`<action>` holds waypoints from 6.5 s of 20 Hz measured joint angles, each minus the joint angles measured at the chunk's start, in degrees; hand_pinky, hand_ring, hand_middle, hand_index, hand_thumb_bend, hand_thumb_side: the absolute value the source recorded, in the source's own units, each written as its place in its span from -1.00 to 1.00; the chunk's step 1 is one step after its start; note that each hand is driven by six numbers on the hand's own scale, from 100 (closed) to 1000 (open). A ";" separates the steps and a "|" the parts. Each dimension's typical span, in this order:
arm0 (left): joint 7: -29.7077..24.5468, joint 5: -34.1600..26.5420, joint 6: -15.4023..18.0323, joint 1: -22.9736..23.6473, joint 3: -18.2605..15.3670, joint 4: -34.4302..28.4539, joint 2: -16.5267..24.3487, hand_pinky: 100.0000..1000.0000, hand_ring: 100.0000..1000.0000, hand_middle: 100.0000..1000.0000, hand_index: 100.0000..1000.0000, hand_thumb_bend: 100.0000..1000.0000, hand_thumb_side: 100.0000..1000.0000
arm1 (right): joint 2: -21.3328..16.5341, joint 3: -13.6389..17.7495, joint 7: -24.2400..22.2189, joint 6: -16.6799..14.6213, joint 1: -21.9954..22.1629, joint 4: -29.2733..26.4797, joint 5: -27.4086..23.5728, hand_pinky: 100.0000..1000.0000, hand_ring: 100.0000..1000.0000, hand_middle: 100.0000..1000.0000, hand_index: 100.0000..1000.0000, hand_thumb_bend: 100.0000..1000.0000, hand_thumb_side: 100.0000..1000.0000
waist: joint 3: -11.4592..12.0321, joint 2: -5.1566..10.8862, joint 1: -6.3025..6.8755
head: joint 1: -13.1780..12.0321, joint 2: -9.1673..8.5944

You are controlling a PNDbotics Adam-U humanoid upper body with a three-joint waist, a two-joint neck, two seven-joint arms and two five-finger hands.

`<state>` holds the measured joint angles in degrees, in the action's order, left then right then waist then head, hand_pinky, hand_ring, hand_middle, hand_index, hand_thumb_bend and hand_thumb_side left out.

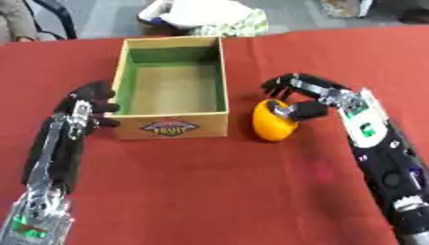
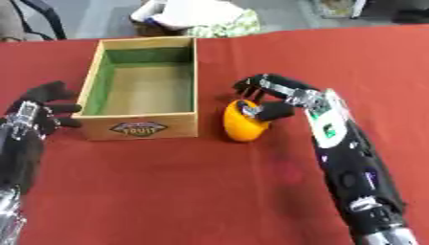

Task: Pick up objects on the table and place them in the box.

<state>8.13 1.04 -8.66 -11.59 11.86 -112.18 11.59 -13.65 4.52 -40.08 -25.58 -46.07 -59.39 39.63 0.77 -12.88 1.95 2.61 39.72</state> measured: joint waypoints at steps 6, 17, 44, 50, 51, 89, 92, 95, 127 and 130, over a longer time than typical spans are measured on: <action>0.00 0.00 0.00 0.00 0.00 0.01 0.00 0.14 0.34 0.35 0.64 -1.00 0.70 | -2.25 -1.31 -0.91 0.43 -0.27 1.11 -1.23 0.42 0.58 0.57 0.83 -1.00 0.30 | 0.00 0.10 -0.39 | -0.07 0.01; 0.00 0.00 0.00 0.15 0.00 0.02 0.00 0.14 0.34 0.35 0.64 -1.00 0.70 | -4.76 -2.84 -2.61 2.04 -0.84 2.82 -0.93 0.47 0.60 0.60 0.84 -1.00 0.51 | -0.10 0.56 -0.50 | -0.16 0.02; 0.01 0.00 0.01 0.43 0.00 0.31 0.00 0.14 0.34 0.35 0.64 -1.00 0.72 | -5.27 -2.03 6.39 -6.59 -1.49 2.55 3.70 -0.19 -0.39 -1.00 -0.97 -1.00 -0.76 | -0.10 0.80 -0.68 | -0.15 0.08; 0.01 -0.04 0.01 0.43 0.00 0.31 0.00 0.14 0.34 0.35 0.64 -1.00 0.72 | -4.09 -1.51 12.18 -8.76 -2.32 0.77 3.29 -0.28 -0.45 -1.00 -0.99 -1.00 -0.78 | -0.11 0.77 -0.60 | -0.15 0.08; 0.01 -0.04 0.01 0.43 0.00 0.31 0.00 0.14 0.34 0.35 0.64 -1.00 0.72 | -3.78 -1.35 12.84 -8.79 -2.55 0.39 3.16 -0.29 -0.46 -1.00 -0.99 -1.00 -0.78 | -0.11 0.77 -0.59 | -0.15 0.08; -0.41 -0.55 -0.07 0.37 0.37 0.30 -0.52 0.14 0.35 0.35 0.64 -1.00 0.74 | 20.50 0.51 21.35 -4.09 -14.13 4.90 25.83 -0.24 -0.35 -1.00 -0.88 -1.00 -0.77 | 1.39 0.50 0.07 | 0.79 0.05; -0.41 -0.57 -0.07 0.37 0.37 0.30 -0.52 0.14 0.35 0.35 0.64 -1.00 0.74 | 21.11 0.81 23.32 -2.72 -13.57 5.41 28.21 -0.11 -0.14 -0.69 -0.58 -1.00 -0.76 | 1.38 0.49 0.14 | 0.80 0.05; -0.41 -0.58 -0.07 0.37 0.37 0.30 -0.52 0.14 0.35 0.35 0.64 -1.00 0.74 | 21.48 1.13 25.87 -0.66 -13.08 5.74 30.68 -0.08 -0.07 -0.47 -0.36 -1.00 -0.75 | 1.36 0.47 0.25 | 0.81 0.04; -0.41 -0.74 -0.08 0.30 0.38 0.31 -0.53 0.14 0.36 0.35 0.64 -1.00 0.76 | 20.52 1.87 37.68 6.86 -12.42 4.83 32.92 0.61 0.76 0.83 0.92 -1.00 -0.50 | 1.21 0.36 0.20 | 0.64 0.00; -0.41 -0.74 -0.08 0.29 0.38 0.31 -0.53 0.14 0.36 0.35 0.64 -1.00 0.76 | 19.67 1.86 39.03 7.47 -12.42 4.13 31.51 0.61 0.75 0.82 0.92 -1.00 -0.51 | 1.21 0.36 0.18 | 0.57 0.00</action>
<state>7.72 0.30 -8.74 -11.30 12.24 -111.88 11.06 6.02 6.38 -1.05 -18.11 -58.50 -55.26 71.14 1.98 -12.52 2.13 3.18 39.72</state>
